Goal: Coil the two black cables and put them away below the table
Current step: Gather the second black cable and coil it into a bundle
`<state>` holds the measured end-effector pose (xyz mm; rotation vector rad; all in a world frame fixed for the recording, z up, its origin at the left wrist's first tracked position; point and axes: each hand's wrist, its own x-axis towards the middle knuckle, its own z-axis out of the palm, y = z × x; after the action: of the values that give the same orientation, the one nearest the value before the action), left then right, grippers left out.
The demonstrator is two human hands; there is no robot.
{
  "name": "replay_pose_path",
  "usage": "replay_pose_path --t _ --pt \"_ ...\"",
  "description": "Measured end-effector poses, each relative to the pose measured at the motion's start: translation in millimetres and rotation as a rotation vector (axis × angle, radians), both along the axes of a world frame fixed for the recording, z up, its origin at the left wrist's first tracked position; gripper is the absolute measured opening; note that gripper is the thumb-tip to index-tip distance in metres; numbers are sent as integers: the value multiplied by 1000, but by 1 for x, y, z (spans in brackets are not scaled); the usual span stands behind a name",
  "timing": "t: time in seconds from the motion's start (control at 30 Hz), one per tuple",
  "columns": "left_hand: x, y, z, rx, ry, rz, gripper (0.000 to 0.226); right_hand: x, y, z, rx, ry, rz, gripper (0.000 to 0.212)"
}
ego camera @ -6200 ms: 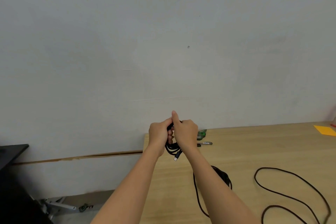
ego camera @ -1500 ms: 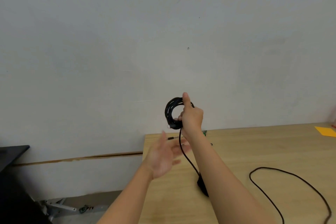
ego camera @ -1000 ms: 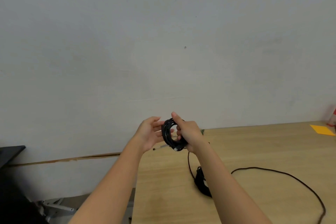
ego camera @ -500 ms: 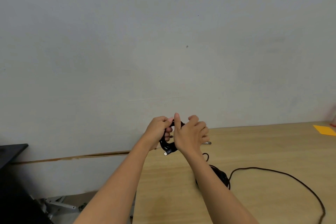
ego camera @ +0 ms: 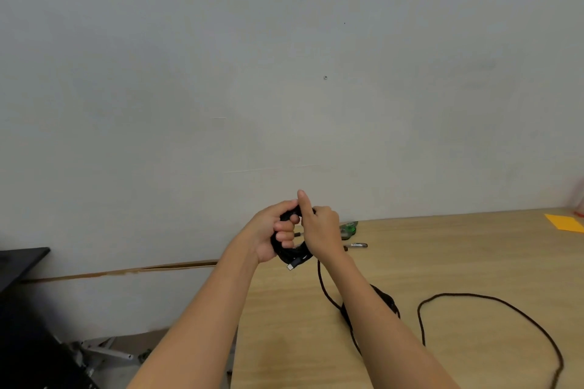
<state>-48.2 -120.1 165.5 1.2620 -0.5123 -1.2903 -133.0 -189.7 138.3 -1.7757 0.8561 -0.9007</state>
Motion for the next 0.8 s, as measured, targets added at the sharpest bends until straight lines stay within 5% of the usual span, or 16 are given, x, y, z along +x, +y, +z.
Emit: replay_pose_path --t 0.13,0.23,0.37,0.5,0.6,0.8 --pt "8 -4 0 -126 153 202 38 -6 -7 -5 299 -57 145 89" --pt "25 -4 8 -249 211 509 37 -25 -14 -19 427 100 343 50" --pt "40 -2 6 -244 -57 768 36 -37 -11 -17 32 519 379 34" --pt "23 -11 -12 -69 -519 579 41 -24 6 14 -498 792 444 27" --pt "7 -15 -22 42 -922 269 45 -16 15 37 -630 799 473 31" --pt "-3 0 -16 -25 -624 -102 57 -28 -7 46 -394 486 366 10"
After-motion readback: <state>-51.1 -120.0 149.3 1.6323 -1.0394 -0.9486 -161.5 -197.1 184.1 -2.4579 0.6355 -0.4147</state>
